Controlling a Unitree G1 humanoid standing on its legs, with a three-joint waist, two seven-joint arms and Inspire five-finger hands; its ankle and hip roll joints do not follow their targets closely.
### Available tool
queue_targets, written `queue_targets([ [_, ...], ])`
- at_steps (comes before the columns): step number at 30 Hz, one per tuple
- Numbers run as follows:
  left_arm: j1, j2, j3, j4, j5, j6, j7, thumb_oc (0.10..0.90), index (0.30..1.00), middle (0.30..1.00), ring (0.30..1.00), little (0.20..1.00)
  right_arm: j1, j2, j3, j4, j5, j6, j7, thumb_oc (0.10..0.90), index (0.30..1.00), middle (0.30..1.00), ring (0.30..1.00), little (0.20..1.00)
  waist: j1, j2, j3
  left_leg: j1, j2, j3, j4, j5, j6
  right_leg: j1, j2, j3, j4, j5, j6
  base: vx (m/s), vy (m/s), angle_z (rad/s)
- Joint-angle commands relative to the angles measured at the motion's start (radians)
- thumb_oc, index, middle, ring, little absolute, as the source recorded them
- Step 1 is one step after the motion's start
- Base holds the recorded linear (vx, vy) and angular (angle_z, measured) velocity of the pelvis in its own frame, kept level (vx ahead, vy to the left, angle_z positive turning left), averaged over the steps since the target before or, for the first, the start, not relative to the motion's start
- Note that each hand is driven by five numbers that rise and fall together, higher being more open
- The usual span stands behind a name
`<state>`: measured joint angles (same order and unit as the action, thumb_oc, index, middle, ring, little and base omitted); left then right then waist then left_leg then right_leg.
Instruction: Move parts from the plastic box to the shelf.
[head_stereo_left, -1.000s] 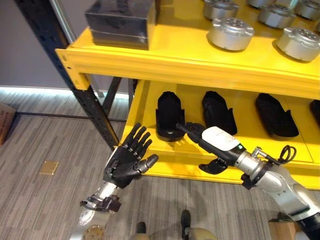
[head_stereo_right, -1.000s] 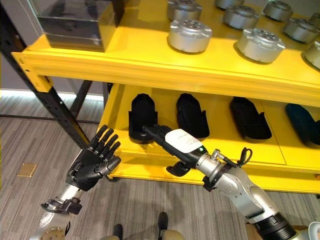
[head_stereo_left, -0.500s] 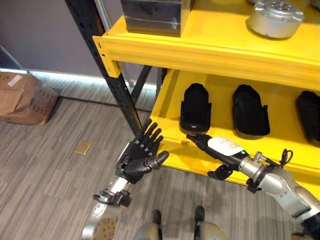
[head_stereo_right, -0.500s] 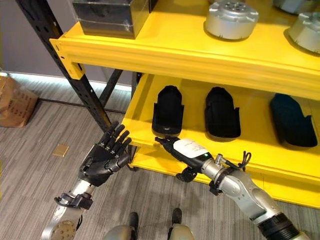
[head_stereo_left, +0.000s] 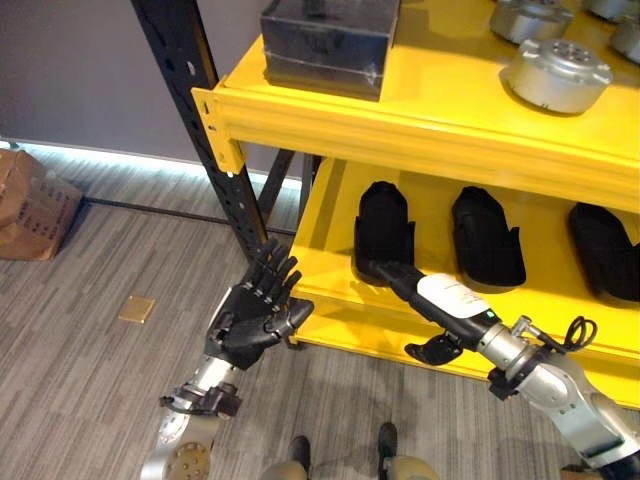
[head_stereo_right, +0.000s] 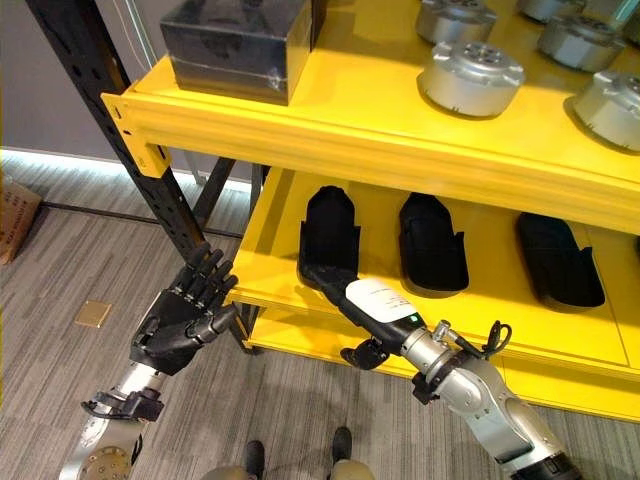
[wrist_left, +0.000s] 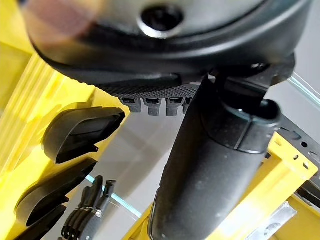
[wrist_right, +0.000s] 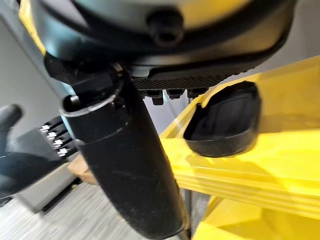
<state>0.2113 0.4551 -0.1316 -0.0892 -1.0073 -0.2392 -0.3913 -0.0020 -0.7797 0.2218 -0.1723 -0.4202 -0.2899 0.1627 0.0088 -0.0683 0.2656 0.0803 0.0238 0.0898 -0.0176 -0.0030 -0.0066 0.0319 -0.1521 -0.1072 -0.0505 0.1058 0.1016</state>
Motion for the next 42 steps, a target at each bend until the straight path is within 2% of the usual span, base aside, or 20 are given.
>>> queue_targets([
  [1, -0.039, 0.023, 0.021, -0.137, 0.006, -0.064, -0.073, 0.900, 1.000, 1.000, 1.000, 1.000, -0.085, -0.022, 0.008, 0.008, 0.029, -0.025, -0.100, 0.900, 1.000, 1.000, 1.000, 1.000, 0.024, 0.002, -0.085, -0.069, 0.068, -0.014, 0.034, 0.006, -0.023, 0.006, -0.024, 0.002, 0.106, -0.095, 0.035, 0.03, -0.041, -0.01],
  [7, -0.064, 0.023, 0.010, -0.145, -0.002, -0.046, -0.068, 0.900, 1.000, 1.000, 1.000, 1.000, -0.145, -0.012, 0.044, 0.108, -0.017, -0.002, -0.139, 0.900, 1.000, 1.000, 1.000, 1.000, 0.040, 0.010, -0.073, -0.081, 0.073, -0.023, 0.043, 0.006, -0.028, 0.002, -0.022, -0.005, 0.106, -0.099, 0.028, 0.03, -0.040, 0.02],
  [11, -0.083, 0.028, 0.001, -0.149, 0.001, -0.030, -0.060, 0.900, 1.000, 1.000, 1.000, 1.000, -0.226, -0.009, 0.081, 0.174, -0.030, -0.024, -0.135, 0.900, 1.000, 1.000, 1.000, 1.000, 0.054, 0.024, -0.052, -0.103, 0.074, -0.031, 0.054, 0.009, -0.032, -0.013, -0.022, -0.013, 0.115, -0.104, 0.021, 0.01, -0.022, 0.02],
  [22, -0.065, 0.021, 0.005, -0.155, -0.002, -0.015, -0.064, 0.900, 1.000, 1.000, 1.000, 1.000, -0.186, -0.006, 0.096, 0.156, -0.047, -0.030, -0.097, 0.900, 1.000, 1.000, 1.000, 1.000, 0.054, 0.027, -0.029, -0.122, 0.071, -0.032, 0.079, 0.003, -0.029, -0.025, -0.028, -0.009, 0.131, -0.110, 0.022, 0.02, 0.005, 0.01],
  [31, -0.061, 0.027, 0.008, -0.151, 0.002, -0.012, -0.077, 0.900, 1.000, 1.000, 1.000, 1.000, -0.174, -0.010, 0.117, 0.201, -0.053, -0.077, -0.111, 0.900, 1.000, 1.000, 1.000, 1.000, 0.061, 0.024, -0.011, -0.129, 0.069, -0.031, 0.084, 0.003, -0.026, -0.028, -0.032, -0.012, 0.135, -0.109, 0.027, 0.00, 0.000, 0.00],
  [32, -0.060, 0.030, 0.013, -0.152, -0.002, -0.010, -0.079, 0.900, 1.000, 1.000, 1.000, 1.000, -0.176, -0.014, 0.116, 0.193, -0.047, -0.106, -0.106, 0.900, 1.000, 1.000, 1.000, 1.000, 0.062, 0.025, -0.006, -0.132, 0.068, -0.032, 0.084, 0.004, -0.026, -0.031, -0.031, -0.011, 0.137, -0.110, 0.027, 0.00, 0.000, 0.00],
  [38, -0.050, 0.029, 0.015, -0.152, -0.001, -0.013, -0.087, 0.900, 1.000, 1.000, 1.000, 1.000, -0.150, -0.019, 0.114, 0.129, -0.040, -0.157, -0.073, 0.900, 1.000, 1.000, 1.000, 1.000, 0.060, 0.024, 0.004, -0.140, 0.065, -0.031, 0.088, 0.002, -0.024, -0.037, -0.032, -0.008, 0.141, -0.111, 0.028, 0.00, 0.000, 0.01],
  [42, -0.059, 0.030, 0.003, -0.143, -0.002, -0.023, -0.090, 0.900, 1.000, 1.000, 1.000, 1.000, -0.163, -0.017, 0.143, 0.126, -0.078, -0.134, -0.092, 0.900, 1.000, 1.000, 1.000, 1.000, 0.063, 0.026, 0.013, -0.149, 0.065, -0.033, 0.095, 0.001, -0.024, -0.042, -0.032, -0.007, 0.145, -0.113, 0.028, 0.00, 0.000, 0.00],
])
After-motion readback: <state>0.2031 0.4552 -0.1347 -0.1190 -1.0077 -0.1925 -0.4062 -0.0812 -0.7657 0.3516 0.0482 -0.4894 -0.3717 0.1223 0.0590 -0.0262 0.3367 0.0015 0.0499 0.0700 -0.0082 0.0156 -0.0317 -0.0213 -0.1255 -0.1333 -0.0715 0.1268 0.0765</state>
